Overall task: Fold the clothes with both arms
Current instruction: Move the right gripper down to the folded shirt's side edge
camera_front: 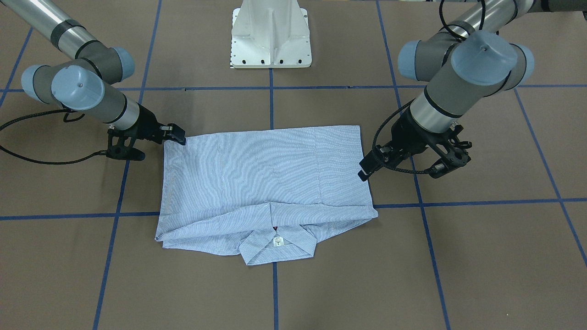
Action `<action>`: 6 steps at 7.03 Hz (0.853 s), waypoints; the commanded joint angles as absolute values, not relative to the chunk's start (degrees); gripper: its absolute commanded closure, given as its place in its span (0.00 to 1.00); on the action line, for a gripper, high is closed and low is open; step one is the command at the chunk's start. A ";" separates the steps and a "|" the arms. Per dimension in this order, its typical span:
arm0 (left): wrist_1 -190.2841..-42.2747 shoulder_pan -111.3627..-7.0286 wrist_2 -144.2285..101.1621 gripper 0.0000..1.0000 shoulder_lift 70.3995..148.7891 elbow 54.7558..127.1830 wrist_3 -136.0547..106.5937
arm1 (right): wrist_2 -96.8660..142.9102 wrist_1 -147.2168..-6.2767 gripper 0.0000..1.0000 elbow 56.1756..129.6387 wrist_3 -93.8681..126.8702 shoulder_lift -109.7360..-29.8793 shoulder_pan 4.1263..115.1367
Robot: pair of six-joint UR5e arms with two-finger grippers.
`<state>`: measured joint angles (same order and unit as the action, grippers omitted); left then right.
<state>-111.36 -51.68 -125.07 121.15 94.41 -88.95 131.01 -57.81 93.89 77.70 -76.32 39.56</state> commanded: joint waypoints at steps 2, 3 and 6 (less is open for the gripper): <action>-111.27 -51.68 -124.98 0.01 121.03 94.48 -88.95 | 130.70 -57.48 1.00 95.79 77.35 -76.81 39.64; -111.27 -51.77 -124.98 0.01 121.11 94.48 -88.95 | 130.69 -57.48 1.00 98.24 76.91 -78.56 39.03; -111.18 -51.86 -124.98 0.01 121.11 95.36 -88.95 | 131.39 -57.22 1.00 109.72 76.82 -87.76 35.96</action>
<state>-111.21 -51.82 -124.98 121.17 94.96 -88.95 130.99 -57.38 104.38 76.85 -83.35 37.38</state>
